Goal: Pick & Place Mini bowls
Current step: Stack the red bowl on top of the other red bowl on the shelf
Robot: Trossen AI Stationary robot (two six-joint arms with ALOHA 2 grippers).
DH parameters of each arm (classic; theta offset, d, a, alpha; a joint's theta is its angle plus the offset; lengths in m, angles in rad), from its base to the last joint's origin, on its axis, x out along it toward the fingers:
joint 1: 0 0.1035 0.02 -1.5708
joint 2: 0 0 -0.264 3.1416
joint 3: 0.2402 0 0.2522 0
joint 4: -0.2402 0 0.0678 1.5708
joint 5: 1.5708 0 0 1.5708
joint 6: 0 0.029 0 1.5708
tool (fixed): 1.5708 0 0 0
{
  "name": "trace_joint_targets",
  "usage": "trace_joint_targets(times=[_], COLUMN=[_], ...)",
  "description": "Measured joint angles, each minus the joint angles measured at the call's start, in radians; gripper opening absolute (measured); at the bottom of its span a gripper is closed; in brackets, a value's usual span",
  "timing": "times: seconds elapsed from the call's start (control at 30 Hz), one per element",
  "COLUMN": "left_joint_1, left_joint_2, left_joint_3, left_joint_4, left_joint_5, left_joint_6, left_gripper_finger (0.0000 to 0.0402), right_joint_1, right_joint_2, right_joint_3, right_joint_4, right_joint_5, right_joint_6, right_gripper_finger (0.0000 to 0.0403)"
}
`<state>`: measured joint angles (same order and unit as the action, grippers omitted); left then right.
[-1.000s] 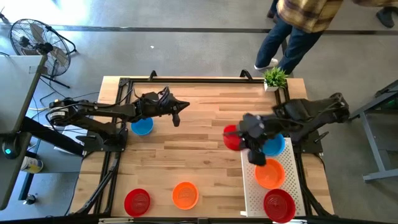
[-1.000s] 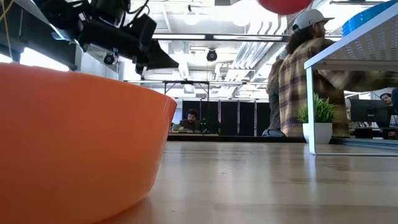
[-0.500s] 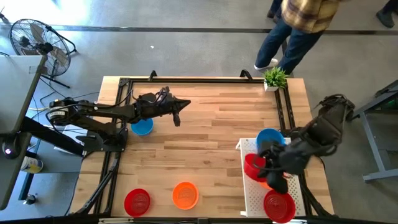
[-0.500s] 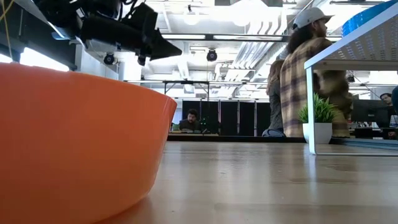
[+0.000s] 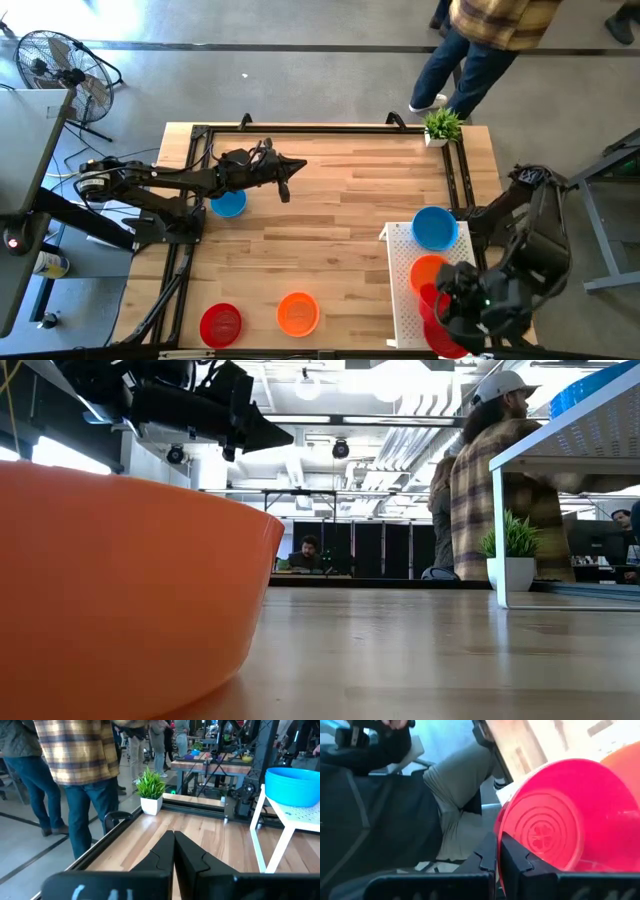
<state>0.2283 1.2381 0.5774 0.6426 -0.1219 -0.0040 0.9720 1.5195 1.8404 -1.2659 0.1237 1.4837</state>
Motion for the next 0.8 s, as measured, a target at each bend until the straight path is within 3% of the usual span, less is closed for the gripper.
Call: trace_joint_targets(times=[0.33, 0.8], left_joint_1=[0.0, 0.0], left_joint_2=[0.0, 0.004], left_joint_3=[0.0, 0.001], left_joint_4=[-0.002, -0.002], left_joint_5=[0.0, -0.001], left_joint_6=[0.0, 0.0], left_gripper_finger=[0.0001, 0.0001], right_joint_1=[0.092, 0.142], right_joint_2=[0.014, 0.085], right_joint_3=[0.0, 0.0], right_joint_4=[0.01, -0.042], right_joint_5=[0.061, 0.005], right_joint_6=[0.037, 0.062], right_gripper_finger=[0.0, 0.0008])
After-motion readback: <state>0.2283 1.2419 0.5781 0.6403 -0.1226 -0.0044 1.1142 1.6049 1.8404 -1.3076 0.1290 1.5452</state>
